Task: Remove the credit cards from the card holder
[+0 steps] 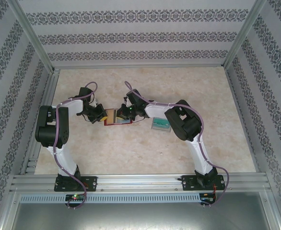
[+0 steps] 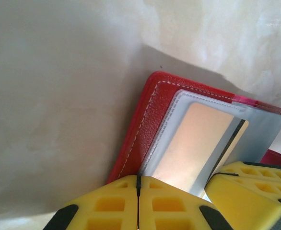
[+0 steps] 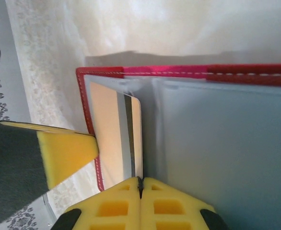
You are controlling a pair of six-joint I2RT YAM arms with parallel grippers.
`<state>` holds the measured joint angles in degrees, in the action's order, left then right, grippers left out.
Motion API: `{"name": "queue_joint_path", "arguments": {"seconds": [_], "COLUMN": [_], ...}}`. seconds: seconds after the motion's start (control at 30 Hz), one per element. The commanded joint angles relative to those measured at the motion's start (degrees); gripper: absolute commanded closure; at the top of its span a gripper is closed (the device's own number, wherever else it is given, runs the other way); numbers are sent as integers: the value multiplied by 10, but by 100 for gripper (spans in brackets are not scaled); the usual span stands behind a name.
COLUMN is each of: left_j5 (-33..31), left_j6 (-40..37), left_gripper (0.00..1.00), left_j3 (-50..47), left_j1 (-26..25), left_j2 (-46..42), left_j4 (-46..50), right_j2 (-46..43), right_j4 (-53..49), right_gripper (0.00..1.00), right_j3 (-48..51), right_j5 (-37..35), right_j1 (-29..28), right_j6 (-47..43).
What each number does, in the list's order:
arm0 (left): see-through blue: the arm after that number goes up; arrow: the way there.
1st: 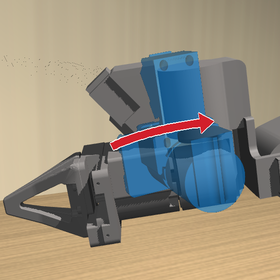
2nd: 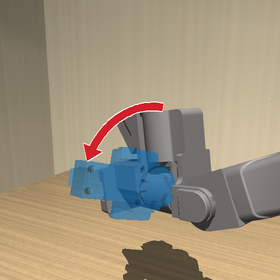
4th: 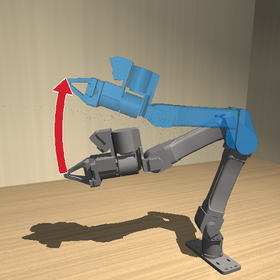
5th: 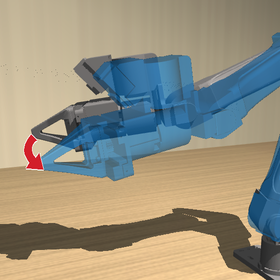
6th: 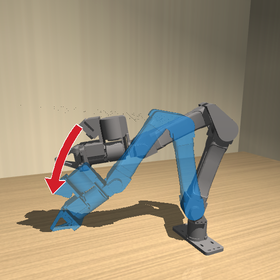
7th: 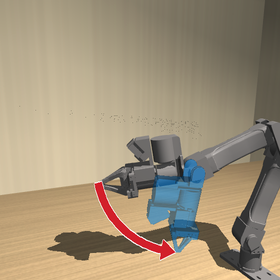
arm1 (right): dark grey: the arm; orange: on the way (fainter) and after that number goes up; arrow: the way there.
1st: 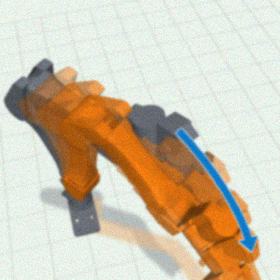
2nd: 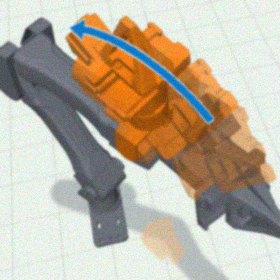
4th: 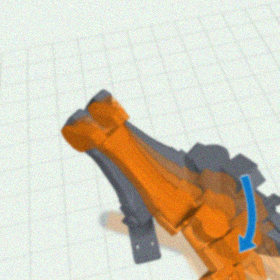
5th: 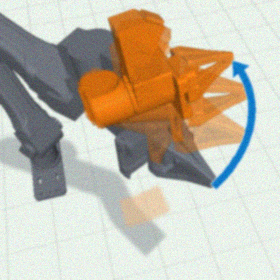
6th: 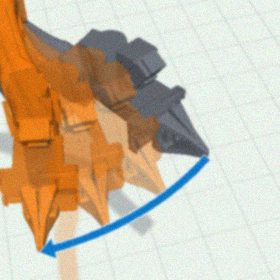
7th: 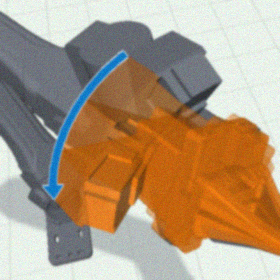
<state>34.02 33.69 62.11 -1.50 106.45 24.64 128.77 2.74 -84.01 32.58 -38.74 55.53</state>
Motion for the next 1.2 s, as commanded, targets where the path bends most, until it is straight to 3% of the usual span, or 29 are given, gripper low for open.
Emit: {"name": "queue_joint_path", "arguments": {"seconds": [0.0, 0.33, 0.7, 0.8, 0.93, 1.03, 1.1, 1.17], "left_j5": [-15, -13, 0, 5, 8, 23, 37, 50], "left_j6": [-17, -21, -18, -12, -1, 2, 2, -1], "left_gripper": [93, 92, 83, 68, 57, 36, 16, 4], "left_j3": [5, 7, 20, 34, 53, 65, 72, 78], "left_j1": [-3, -3, -3, -3, -3, -3, -3, -3], "left_j2": [12, 6, -23, -46, -77, -95, -106, -118], "left_j4": [36, 37, 41, 48, 52, 52, 54, 56], "right_j2": [-43, -137, -247, -271, -306, -340, -363, -382], "right_j4": [-4, -41, -194, -256, -360, -417, -449, -477], "right_gripper": [100, 100, 100, 100, 100, 100, 100, 100], "right_j3": [29, 88, 74, 56, 24, 17, 16, 18], "right_j5": [-15, -22, -43, -58, -114, -163, -191, -225], "right_j1": [15, 44, 61, 62, 62, 65, 65, 65], "right_j6": [-20, -78, -218, -274, -373, -447, -509, -558]}}
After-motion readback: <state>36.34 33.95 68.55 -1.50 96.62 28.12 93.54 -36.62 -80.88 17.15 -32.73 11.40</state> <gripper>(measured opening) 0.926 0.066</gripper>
